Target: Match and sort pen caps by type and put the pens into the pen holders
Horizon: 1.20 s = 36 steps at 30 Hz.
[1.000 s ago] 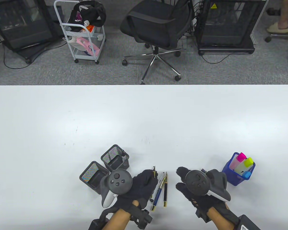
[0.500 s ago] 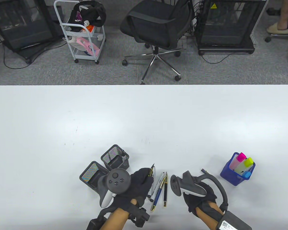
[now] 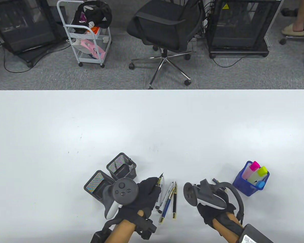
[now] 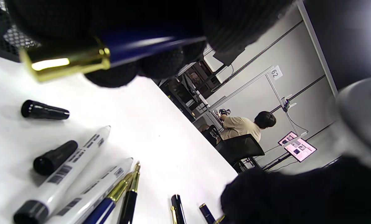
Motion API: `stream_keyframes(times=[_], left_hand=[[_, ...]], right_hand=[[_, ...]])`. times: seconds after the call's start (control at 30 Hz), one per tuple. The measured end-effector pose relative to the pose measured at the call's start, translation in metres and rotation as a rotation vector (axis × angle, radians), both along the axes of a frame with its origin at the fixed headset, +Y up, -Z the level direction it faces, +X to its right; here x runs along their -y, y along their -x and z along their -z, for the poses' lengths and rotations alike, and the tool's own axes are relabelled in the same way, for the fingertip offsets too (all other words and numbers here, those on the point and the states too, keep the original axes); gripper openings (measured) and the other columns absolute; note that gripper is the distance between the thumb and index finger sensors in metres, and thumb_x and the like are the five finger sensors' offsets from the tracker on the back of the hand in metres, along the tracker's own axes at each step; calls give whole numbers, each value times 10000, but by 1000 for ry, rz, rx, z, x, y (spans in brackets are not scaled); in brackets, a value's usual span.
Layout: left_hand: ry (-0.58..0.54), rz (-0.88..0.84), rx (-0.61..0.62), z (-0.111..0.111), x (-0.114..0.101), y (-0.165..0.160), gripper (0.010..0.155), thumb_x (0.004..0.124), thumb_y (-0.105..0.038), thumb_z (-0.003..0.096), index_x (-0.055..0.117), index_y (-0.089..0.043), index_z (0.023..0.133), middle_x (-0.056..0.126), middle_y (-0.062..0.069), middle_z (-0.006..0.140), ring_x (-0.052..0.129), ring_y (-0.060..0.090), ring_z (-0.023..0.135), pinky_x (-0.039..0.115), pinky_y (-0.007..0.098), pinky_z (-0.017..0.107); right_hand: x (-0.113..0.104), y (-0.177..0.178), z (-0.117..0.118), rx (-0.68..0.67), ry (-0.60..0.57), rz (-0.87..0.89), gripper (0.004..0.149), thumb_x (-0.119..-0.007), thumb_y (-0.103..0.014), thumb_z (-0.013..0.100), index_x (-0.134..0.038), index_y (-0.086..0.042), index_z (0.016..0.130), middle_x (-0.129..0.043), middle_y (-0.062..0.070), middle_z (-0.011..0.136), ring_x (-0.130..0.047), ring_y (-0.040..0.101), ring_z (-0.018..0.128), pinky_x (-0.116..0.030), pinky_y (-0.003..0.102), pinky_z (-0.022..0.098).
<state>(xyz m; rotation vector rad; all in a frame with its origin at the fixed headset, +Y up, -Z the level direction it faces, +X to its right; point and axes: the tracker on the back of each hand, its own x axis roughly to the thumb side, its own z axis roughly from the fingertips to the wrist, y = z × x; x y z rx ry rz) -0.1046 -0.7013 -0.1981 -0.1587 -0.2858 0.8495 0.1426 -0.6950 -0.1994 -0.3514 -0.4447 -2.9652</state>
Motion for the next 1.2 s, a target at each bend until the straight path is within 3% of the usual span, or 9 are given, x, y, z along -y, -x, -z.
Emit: stream_keyframes(times=[0.13, 0.23, 0.37, 0.63, 1.1, 1.2], left_hand=[[-30, 33, 27, -2, -2, -5, 509, 802, -318, 503, 804, -83, 955, 936, 232, 786, 983, 389, 592, 720, 709, 504], [-73, 72, 56, -5, -6, -10, 508, 818, -297, 496, 816, -94, 962, 917, 234, 805, 967, 386, 610, 707, 716, 516], [-144, 125, 84, -9, -12, -16, 502, 830, -281, 489, 838, -104, 958, 903, 235, 818, 954, 384, 624, 701, 719, 524], [-207, 181, 121, -14, -16, -24, 496, 835, -274, 483, 854, -106, 949, 904, 235, 819, 951, 387, 627, 700, 721, 527], [-236, 313, 234, -18, -11, -39, 491, 818, -258, 482, 860, -95, 943, 907, 233, 819, 952, 384, 630, 699, 721, 534], [-240, 290, 277, -19, -9, -43, 497, 797, -261, 485, 854, -83, 945, 912, 232, 812, 958, 379, 622, 710, 714, 528]], right_hand=[[-33, -19, -4, -52, -150, 301, 630, -980, -354, 390, -686, -93, 883, -971, 151, 720, -1080, 273, 488, -901, 453, 434], [-39, -27, -4, -119, -173, 499, 601, -918, -342, 434, -648, -109, 917, -916, 164, 784, -1034, 298, 558, -863, 527, 489], [-37, -29, -2, -193, -171, 595, 547, -840, -306, 480, -607, -139, 947, -810, 185, 866, -961, 345, 646, -880, 566, 472], [-35, -19, -7, -311, -245, 561, 507, -866, -260, 458, -684, -149, 918, -797, 185, 887, -935, 360, 682, -851, 502, 499], [-36, -1, -17, -401, -245, 513, 502, -912, -194, 421, -733, -157, 889, -838, 146, 892, -938, 355, 731, -840, 495, 523], [-38, 6, -21, -438, -230, 585, 501, -913, -173, 401, -757, -137, 876, -863, 179, 862, -966, 364, 692, -863, 467, 505]])
